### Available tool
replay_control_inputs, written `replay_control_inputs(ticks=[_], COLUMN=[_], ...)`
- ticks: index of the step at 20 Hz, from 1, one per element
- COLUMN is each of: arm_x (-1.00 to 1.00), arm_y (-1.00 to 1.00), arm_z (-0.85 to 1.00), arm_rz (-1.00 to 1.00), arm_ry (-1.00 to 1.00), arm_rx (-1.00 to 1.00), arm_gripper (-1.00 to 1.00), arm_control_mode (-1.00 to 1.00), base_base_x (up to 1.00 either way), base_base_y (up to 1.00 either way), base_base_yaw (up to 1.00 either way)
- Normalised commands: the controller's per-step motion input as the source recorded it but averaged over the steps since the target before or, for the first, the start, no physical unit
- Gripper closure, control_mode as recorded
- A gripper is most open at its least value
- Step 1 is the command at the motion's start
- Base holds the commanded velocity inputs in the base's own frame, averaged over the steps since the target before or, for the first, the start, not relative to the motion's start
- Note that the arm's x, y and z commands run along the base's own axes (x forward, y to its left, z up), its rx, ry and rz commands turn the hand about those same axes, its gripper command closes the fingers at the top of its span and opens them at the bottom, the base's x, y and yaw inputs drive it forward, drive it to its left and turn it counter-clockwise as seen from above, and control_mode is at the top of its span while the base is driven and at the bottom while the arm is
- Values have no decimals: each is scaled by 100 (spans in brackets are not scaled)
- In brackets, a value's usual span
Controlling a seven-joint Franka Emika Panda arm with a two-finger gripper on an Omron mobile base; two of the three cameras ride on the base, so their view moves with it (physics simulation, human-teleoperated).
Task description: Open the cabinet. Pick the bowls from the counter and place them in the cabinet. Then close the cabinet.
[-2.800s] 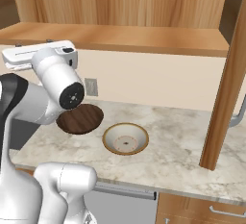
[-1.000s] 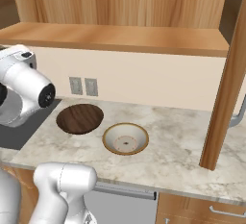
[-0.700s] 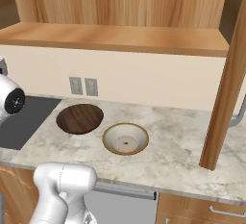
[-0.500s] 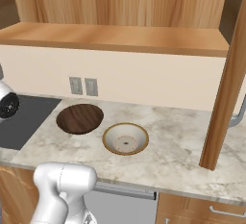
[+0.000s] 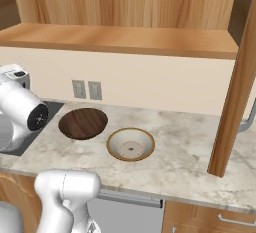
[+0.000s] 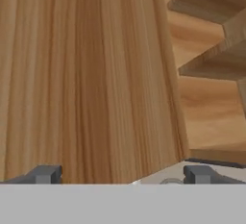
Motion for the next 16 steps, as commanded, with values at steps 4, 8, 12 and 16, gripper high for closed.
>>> replay_control_inputs(ticks=[4,8,12,16], arm_x=[0,-1,-7,-27], arm_y=[-86,-77,-58,-50], arm_z=[54,52,36,3], arm_rz=[-6,-20,-22,-20], arm_ry=[38,63,75,49], arm_rx=[0,0,0,0], arm_gripper=[-100,-100,-100,-100], arm_control_mode=[-100,-100,-100,-100], base_base_x=[0,0,0,0], base_base_y=[0,0,0,0], base_base_yaw=[0,0,0,0])
